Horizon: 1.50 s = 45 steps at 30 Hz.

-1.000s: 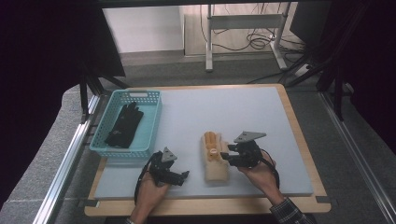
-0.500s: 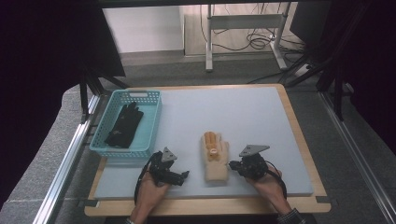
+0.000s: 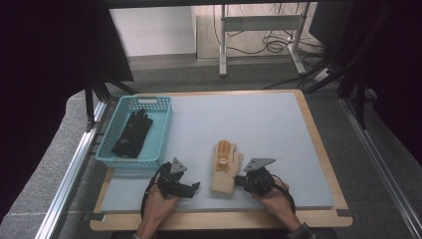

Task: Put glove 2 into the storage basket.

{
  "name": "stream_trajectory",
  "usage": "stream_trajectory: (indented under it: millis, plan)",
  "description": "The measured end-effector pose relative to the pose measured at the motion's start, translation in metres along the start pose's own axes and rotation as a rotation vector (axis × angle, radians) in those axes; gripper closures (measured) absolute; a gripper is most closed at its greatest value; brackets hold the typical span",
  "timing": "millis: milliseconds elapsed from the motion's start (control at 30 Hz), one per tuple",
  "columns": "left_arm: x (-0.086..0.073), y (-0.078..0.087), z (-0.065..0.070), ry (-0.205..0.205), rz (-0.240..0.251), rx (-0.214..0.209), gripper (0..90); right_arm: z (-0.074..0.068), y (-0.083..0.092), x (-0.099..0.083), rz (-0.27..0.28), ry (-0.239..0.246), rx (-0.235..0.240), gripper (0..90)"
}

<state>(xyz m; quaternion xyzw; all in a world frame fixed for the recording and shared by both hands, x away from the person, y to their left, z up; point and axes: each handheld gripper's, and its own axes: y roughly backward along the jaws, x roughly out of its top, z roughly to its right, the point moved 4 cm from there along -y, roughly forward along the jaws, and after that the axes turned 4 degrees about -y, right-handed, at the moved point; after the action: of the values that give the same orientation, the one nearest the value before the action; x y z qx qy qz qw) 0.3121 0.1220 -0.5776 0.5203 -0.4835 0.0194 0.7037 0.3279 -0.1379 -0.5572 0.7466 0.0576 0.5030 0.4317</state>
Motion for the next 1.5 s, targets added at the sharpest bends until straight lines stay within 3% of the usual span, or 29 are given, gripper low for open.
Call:
stream_trajectory:
  millis: [200,867,1000,1233,1333,1500]
  plan:
    - [-0.007,0.006,-0.007,0.004,0.001,-0.001,5.9,-0.008,-0.01,0.007,0.007,0.019,0.0,81.9]
    - [-0.008,0.006,-0.007,-0.009,-0.003,0.0,5.6,-0.022,-0.047,0.036,0.027,0.036,-0.014,81.5]
    - [-0.008,0.006,-0.007,-0.008,-0.002,-0.001,5.4,-0.022,-0.042,0.035,0.021,0.041,-0.012,78.9]
    - [-0.008,0.006,-0.007,-0.008,-0.004,-0.005,4.8,-0.009,-0.021,0.031,0.047,0.027,-0.057,73.8]
    - [-0.008,0.006,-0.007,-0.009,-0.005,-0.008,4.4,0.009,-0.003,0.025,0.066,-0.003,-0.106,66.0]
    - [-0.008,0.006,-0.007,-0.008,-0.005,-0.008,4.3,0.027,0.013,0.017,0.074,-0.044,-0.139,56.5]
